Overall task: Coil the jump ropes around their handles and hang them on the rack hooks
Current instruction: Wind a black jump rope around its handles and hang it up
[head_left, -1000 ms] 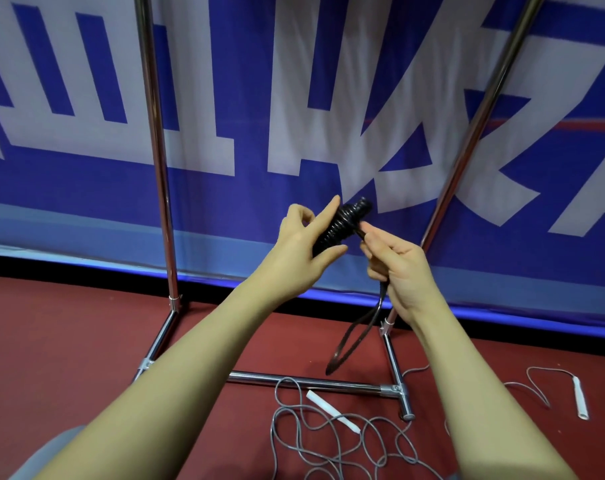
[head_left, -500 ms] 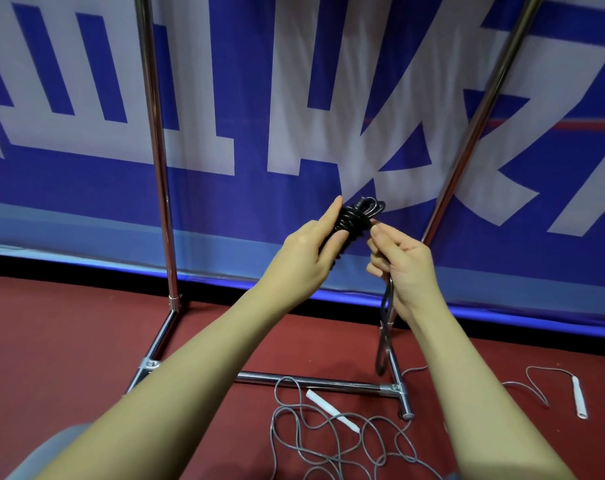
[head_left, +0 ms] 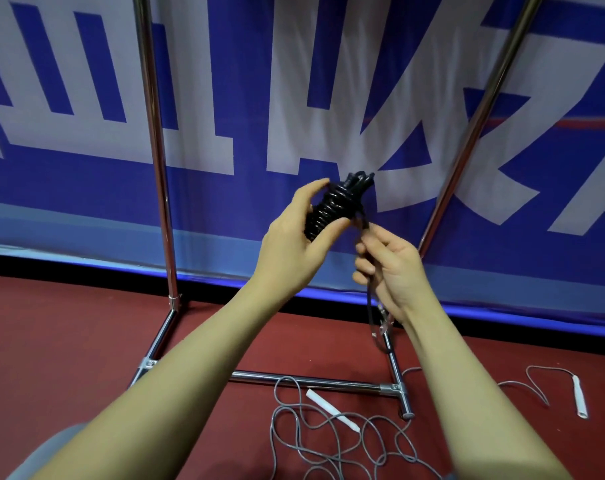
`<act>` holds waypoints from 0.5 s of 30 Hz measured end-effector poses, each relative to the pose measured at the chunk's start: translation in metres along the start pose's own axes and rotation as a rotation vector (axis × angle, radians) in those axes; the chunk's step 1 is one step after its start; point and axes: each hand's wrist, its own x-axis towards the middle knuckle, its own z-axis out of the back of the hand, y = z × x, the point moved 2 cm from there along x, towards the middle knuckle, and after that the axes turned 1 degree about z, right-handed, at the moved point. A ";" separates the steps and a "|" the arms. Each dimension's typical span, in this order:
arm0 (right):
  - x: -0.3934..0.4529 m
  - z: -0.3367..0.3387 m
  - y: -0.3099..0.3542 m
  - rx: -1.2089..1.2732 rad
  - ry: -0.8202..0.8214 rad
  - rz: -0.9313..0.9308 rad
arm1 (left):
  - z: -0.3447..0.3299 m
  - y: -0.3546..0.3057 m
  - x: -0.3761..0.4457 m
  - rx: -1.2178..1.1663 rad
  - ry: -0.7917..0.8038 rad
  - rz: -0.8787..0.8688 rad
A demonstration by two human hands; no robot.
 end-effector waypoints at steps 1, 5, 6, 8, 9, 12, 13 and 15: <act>0.000 0.000 -0.001 0.017 0.003 0.000 | -0.001 -0.002 0.000 -0.055 0.028 0.028; 0.001 0.004 0.002 0.034 0.043 0.012 | -0.004 -0.001 -0.001 -0.210 0.092 0.143; 0.001 0.005 0.001 0.027 0.045 0.010 | -0.004 0.000 -0.002 -0.179 0.103 0.145; 0.000 0.006 0.000 0.020 0.050 0.002 | -0.004 0.002 -0.002 -0.098 0.123 0.142; 0.000 0.006 -0.001 0.021 0.051 -0.007 | -0.004 0.003 -0.002 -0.086 0.124 0.136; -0.001 0.005 -0.001 0.019 0.056 -0.019 | -0.004 0.006 0.001 -0.031 0.118 0.106; -0.002 0.005 -0.001 0.018 0.061 -0.022 | -0.003 0.007 0.002 0.038 0.119 0.092; -0.002 0.004 0.000 0.032 0.074 -0.033 | -0.001 0.005 0.003 0.207 0.096 0.055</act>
